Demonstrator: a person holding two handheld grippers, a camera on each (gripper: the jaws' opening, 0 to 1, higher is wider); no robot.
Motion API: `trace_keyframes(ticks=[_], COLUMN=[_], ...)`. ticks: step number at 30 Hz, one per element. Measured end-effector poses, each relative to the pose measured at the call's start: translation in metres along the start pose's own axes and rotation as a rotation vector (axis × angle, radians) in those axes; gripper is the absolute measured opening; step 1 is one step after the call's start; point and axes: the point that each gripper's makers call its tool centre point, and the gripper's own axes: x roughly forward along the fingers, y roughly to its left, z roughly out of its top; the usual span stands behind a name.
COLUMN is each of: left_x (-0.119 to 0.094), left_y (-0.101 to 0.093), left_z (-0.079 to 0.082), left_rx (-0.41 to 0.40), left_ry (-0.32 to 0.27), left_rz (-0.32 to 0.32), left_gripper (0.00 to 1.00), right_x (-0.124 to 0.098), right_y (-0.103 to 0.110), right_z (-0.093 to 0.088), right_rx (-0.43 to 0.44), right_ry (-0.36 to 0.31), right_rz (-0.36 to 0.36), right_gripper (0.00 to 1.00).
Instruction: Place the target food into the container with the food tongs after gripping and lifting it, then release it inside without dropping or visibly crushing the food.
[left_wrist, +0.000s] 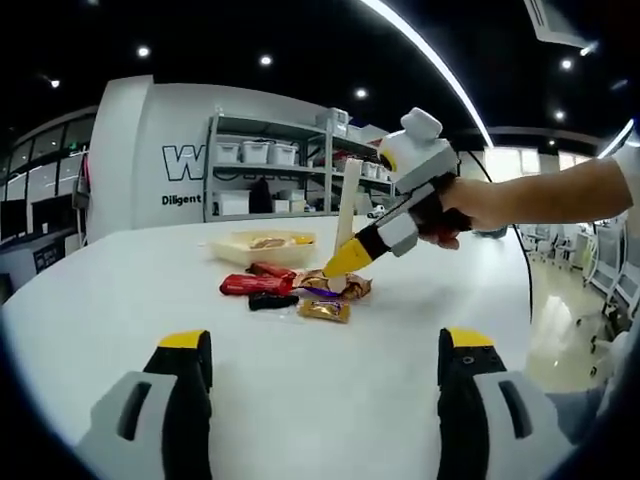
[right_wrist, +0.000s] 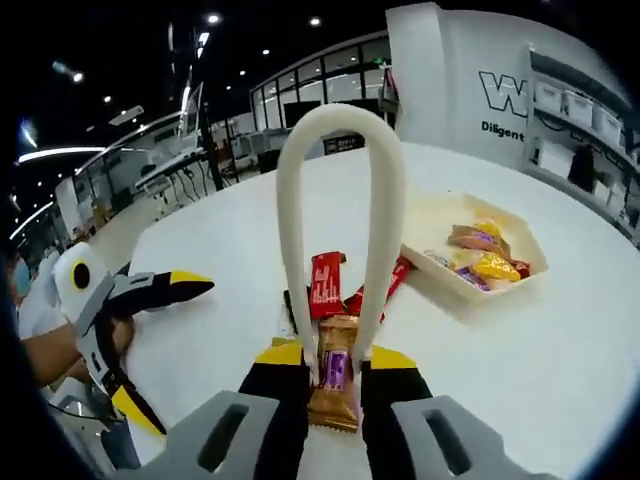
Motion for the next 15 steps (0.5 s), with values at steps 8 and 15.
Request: trace_keyframes(ticks=[8,15], left_x=[0.000,0.000], left_y=[0.000,0.000], left_z=[0.000,-0.001], left_rx=[0.003,0.003], left_ry=[0.002,0.005], left_rz=[-0.001,0.000], left_gripper=[0.92,0.92], right_x=[-0.024,-0.030], right_y=[-0.028,-0.043], right_z=[0.024,0.046], right_rx=[0.063,0.050], right_ry=[-0.084,-0.118], right_rz=[-0.037,-0.067], right_gripper=[0.13,0.14])
